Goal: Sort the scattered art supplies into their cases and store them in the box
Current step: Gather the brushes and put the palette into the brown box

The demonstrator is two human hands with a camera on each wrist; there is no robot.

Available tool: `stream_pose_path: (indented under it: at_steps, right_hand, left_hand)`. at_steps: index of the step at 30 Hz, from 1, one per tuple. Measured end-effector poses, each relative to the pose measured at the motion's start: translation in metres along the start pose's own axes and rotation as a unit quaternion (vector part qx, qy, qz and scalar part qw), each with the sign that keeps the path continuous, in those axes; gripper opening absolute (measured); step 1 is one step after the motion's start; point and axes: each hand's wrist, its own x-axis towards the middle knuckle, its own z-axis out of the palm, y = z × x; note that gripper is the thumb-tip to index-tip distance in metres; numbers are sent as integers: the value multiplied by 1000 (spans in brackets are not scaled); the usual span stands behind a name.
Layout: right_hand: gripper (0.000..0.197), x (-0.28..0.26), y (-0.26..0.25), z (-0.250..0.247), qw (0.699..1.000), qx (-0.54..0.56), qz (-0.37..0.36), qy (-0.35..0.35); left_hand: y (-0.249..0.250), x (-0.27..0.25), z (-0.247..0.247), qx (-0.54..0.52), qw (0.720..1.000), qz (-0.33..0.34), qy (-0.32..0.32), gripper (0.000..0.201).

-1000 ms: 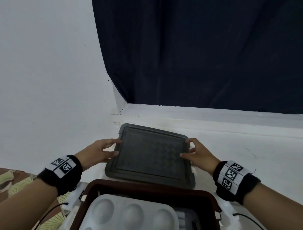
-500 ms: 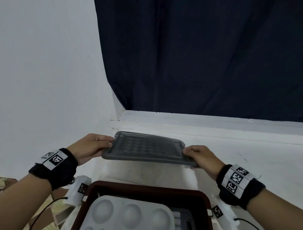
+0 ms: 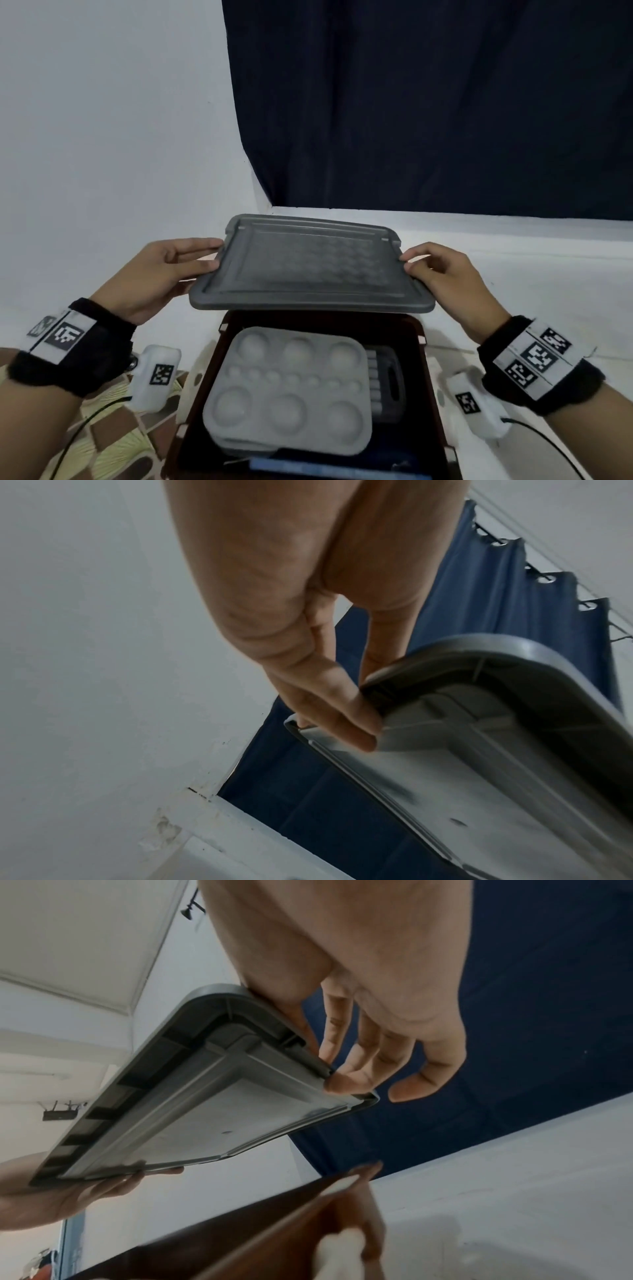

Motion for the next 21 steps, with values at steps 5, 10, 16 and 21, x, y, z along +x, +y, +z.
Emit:
stream_pose_path:
  at_steps: [5, 10, 16, 21]
  right_hand:
    - [14, -53, -1, 1, 999, -18, -18, 21]
    - [24, -98, 12, 12, 999, -49, -10, 23]
    - [29, -130, 23, 21, 979, -198, -19, 35]
    - [32, -147, 29, 26, 930, -356, -35, 80]
  left_hand:
    - [-13, -57, 6, 45, 998, 26, 19, 45]
    - [-39, -104, 10, 64, 998, 1, 11, 43]
    - [-71, -133, 8, 301, 951, 57, 45, 44]
    - [-91, -139, 7, 335, 938, 86, 29, 46]
